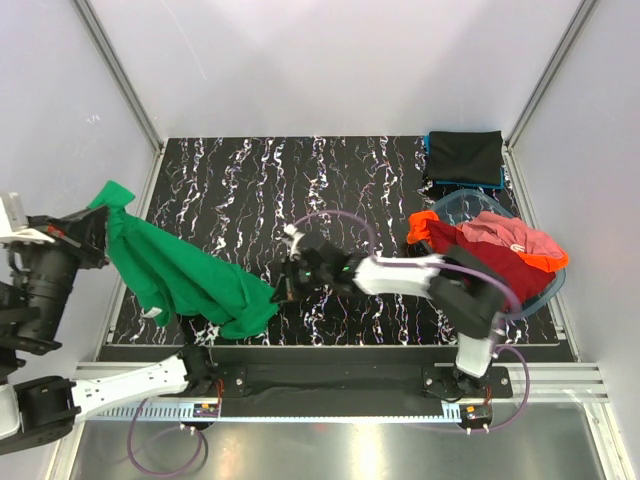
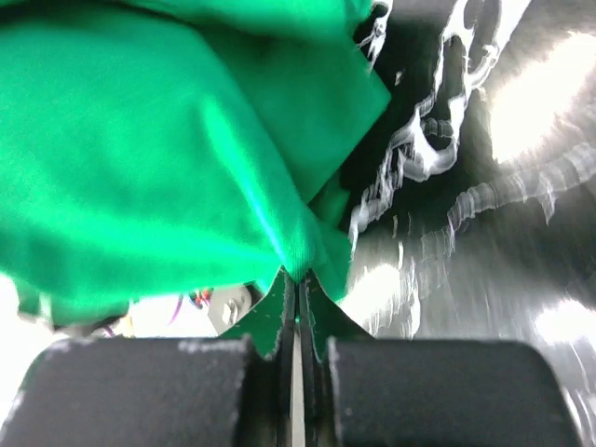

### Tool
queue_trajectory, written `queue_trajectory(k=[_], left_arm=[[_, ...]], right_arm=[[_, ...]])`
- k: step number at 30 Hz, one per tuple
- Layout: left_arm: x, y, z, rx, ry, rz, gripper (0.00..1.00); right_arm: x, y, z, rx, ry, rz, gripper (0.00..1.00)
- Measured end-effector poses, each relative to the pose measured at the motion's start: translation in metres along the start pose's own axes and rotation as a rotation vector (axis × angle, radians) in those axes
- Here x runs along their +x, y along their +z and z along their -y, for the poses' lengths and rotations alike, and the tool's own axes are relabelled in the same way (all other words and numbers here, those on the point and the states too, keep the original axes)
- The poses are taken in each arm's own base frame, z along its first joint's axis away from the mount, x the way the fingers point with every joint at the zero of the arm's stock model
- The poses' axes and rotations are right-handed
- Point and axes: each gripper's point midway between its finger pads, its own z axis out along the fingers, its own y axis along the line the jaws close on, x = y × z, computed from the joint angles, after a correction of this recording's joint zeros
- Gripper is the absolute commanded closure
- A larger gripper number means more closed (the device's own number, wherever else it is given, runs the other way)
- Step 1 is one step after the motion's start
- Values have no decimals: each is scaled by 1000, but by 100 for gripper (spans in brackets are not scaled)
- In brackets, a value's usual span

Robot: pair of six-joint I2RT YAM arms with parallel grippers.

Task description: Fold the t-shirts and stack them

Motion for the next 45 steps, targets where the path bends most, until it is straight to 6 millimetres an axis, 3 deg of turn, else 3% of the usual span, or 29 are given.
queue_trajectory(k=[3,7,10,13,15,18,19,21,23,27,31,36,40,45], left_arm=[[-18,-3,-1,11,-14,10,100],[-39,-5,0,23,-46,23,100],[-31,-5,2,26,-51,7,100],[3,2,13,24,-8,-50,100],[34,9,22,20,47,-105,100],[105,19,41,17,135,-232,100],[125,20,45,16,159,-271,100],[172,21,51,15,207,-364,100],[213,18,53,8,237,-452,100],[263,11,52,-23,252,-563,100],[286,5,48,-54,248,-617,100],[287,6,47,-71,220,-615,100],[286,7,44,-84,212,-611,100],[284,6,43,-83,196,-607,100]], right_arm=[[-10,-57,-25,30,-70,79,100],[-39,-160,-54,21,-129,264,100],[-63,-232,-38,78,-105,429,100],[-66,-262,-12,173,-74,489,100],[-61,-259,1,217,-57,456,94],[-49,-234,34,305,1,347,58],[-44,-224,48,341,23,306,37],[-30,-208,76,418,69,227,31],[-18,-203,94,473,94,175,31],[-13,-207,94,479,98,170,32],[-1,-216,83,461,84,198,34],[57,-199,74,471,81,104,34],[110,-189,94,556,126,-5,31],[125,-191,122,686,175,-15,28]])
